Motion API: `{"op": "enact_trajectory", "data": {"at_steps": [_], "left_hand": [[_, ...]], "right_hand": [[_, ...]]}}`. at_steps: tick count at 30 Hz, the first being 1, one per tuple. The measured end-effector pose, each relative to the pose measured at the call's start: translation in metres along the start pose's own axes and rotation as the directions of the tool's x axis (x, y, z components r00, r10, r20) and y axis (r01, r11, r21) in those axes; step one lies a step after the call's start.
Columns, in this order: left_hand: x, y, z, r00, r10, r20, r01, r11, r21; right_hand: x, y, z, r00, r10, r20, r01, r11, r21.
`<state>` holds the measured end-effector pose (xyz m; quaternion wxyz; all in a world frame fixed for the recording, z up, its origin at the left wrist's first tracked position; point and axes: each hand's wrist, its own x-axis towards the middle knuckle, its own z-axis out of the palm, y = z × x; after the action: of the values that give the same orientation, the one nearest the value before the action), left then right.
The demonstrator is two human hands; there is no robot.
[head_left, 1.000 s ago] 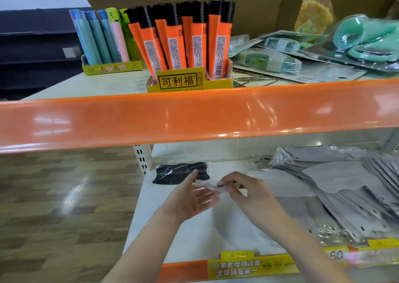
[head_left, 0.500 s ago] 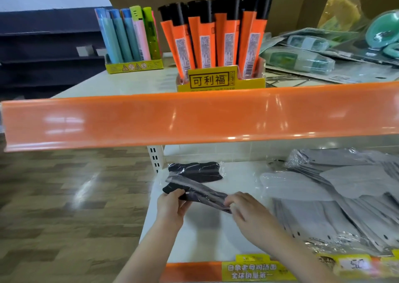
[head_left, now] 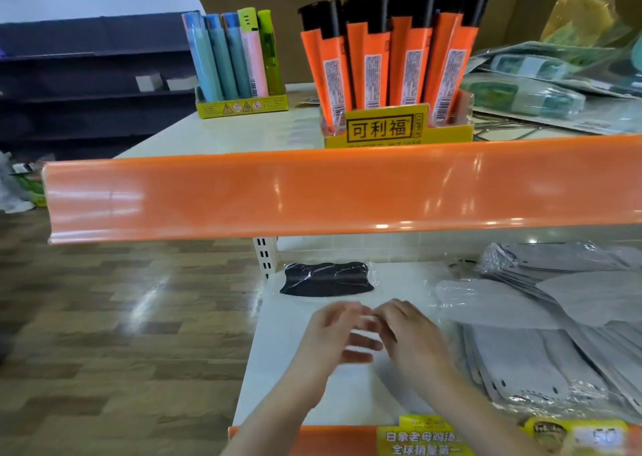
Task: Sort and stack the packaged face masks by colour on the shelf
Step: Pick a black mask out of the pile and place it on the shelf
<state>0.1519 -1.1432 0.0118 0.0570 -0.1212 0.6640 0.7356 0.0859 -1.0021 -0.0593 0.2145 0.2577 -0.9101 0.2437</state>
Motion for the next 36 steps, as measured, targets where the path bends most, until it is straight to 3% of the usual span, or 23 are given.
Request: {"op": "enact_trajectory", "data": {"at_steps": [2,3,4,5,6,8,13,17,20,24,30,36], "left_hand": [[0.008,-0.002,-0.003,0.946,0.324,-0.028,-0.296,0.893,0.339],[0.017,-0.004,-0.007,0.877,0.480,-0.009,-0.390,0.724,0.570],[0.028,-0.007,-0.013,0.787,0.615,0.049,-0.426,0.484,0.764],[0.038,-0.010,-0.020,0.720,0.682,0.125,-0.405,0.267,0.875],[0.045,-0.012,-0.025,0.697,0.696,0.172,-0.342,0.112,0.933],[0.058,-0.010,-0.036,0.710,0.684,0.170,-0.217,-0.017,0.976],[0.084,0.002,-0.058,0.688,0.719,0.095,-0.093,-0.043,0.995],[0.102,0.008,-0.059,0.729,0.680,0.082,-0.101,-0.011,0.995],[0.107,0.002,-0.061,0.805,0.589,0.067,-0.076,-0.009,0.997],[0.109,-0.017,-0.066,0.907,0.417,0.053,-0.067,0.019,0.998],[0.108,-0.049,-0.074,0.942,0.329,0.064,-0.046,-0.062,0.997],[0.111,-0.059,-0.064,0.920,0.384,0.076,-0.096,0.034,0.995]], "right_hand": [[0.009,0.002,-0.001,0.995,-0.056,-0.084,0.056,0.998,-0.005],[0.014,0.004,0.002,0.991,-0.068,-0.115,0.068,0.998,-0.002],[0.021,0.005,0.002,0.987,-0.071,-0.146,0.072,0.997,-0.001],[0.027,0.005,0.004,0.983,-0.064,-0.169,0.066,0.998,0.006],[0.034,0.004,0.004,0.980,-0.059,-0.189,0.064,0.998,0.020],[0.048,0.003,0.003,0.974,-0.077,-0.212,0.087,0.995,0.038],[0.073,0.002,0.007,0.965,-0.114,-0.236,0.113,0.993,-0.020],[0.082,0.006,0.021,0.974,-0.122,-0.189,0.109,0.991,-0.081],[0.083,0.010,0.034,0.997,-0.067,0.026,0.069,0.989,-0.130],[0.074,0.010,0.050,0.947,0.061,0.316,0.016,0.972,-0.235],[0.054,0.014,0.063,0.948,0.117,0.298,-0.049,0.973,-0.225],[0.057,0.010,0.073,0.946,0.183,0.267,-0.141,0.976,-0.169]]}}
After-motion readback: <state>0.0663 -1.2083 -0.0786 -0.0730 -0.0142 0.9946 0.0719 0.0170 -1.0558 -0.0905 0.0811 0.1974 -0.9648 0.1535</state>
